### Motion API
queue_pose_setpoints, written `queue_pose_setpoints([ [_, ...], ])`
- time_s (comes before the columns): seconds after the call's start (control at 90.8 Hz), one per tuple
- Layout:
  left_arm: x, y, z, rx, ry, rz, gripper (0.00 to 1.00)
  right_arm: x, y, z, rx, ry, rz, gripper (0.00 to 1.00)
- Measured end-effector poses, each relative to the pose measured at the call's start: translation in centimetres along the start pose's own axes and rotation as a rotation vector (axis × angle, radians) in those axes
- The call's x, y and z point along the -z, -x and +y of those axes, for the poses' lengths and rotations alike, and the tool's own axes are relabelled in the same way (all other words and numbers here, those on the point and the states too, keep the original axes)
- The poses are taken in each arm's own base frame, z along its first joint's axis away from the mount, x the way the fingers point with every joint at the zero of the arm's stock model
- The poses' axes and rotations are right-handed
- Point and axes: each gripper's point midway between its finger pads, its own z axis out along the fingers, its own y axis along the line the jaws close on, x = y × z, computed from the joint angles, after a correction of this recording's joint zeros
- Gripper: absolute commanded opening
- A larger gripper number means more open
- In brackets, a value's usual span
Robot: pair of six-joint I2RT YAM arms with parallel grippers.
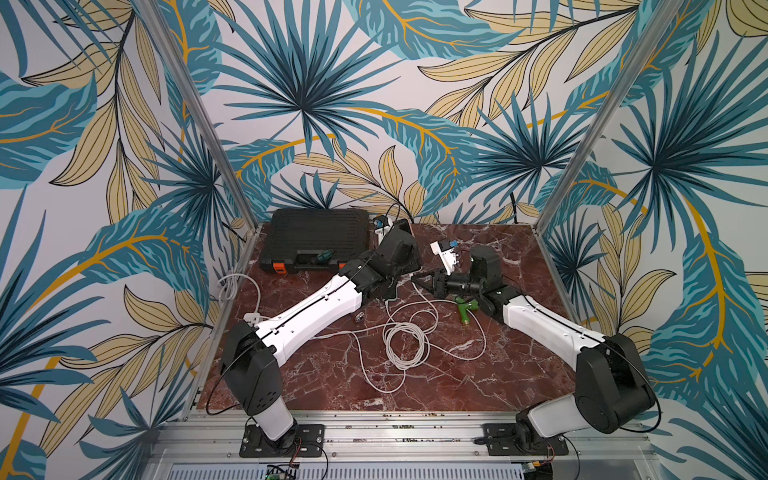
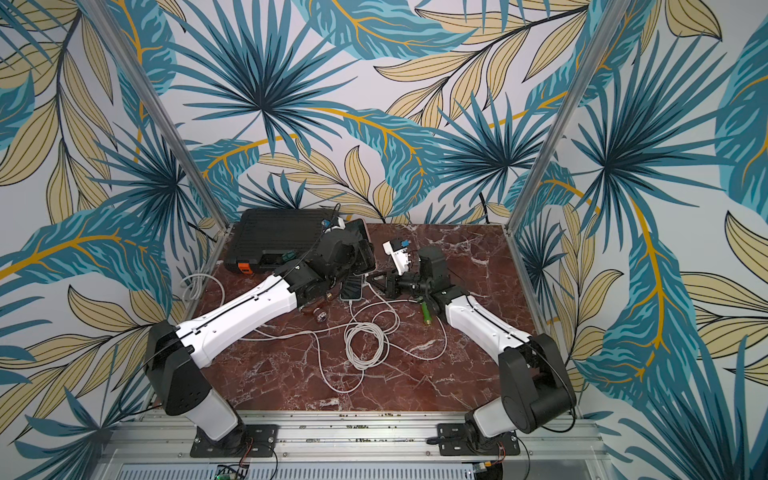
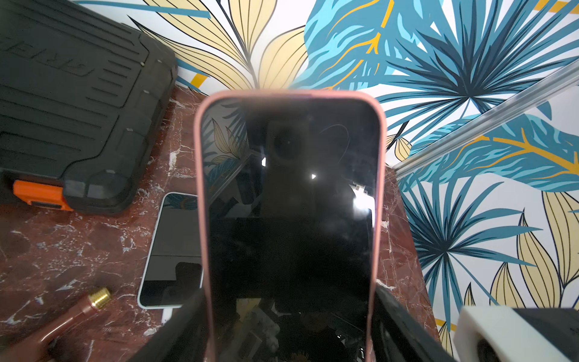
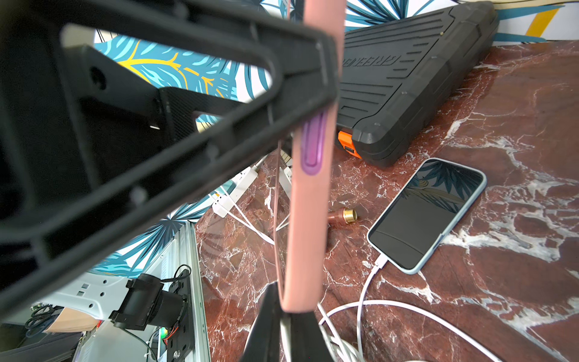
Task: Plug the charging cable into the phone
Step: Insert the charging cable into the phone.
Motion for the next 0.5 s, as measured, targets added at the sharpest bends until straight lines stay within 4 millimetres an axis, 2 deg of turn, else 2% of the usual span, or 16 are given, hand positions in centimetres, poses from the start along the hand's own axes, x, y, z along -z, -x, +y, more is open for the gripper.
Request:
queue_pose_setpoints([
  [0.11, -0.5, 0.0, -0.1, 0.001, -0.001, 0.015, 0.0, 0.1, 0.0, -0.3, 0.005, -0.014, -0.005, 0.19],
  [0.33, -2.0, -0.7, -0.3, 0.006, -0.009, 0.067, 0.0, 0.5, 0.2, -0.3, 0.029, -0.033, -0.024, 0.45],
  [0.496, -2.9, -1.3, -0.7, 0.008, -0.018, 0.103, 0.0, 1.9, 0.3, 0.3, 0.046, -0.049, -0.05, 0.59],
])
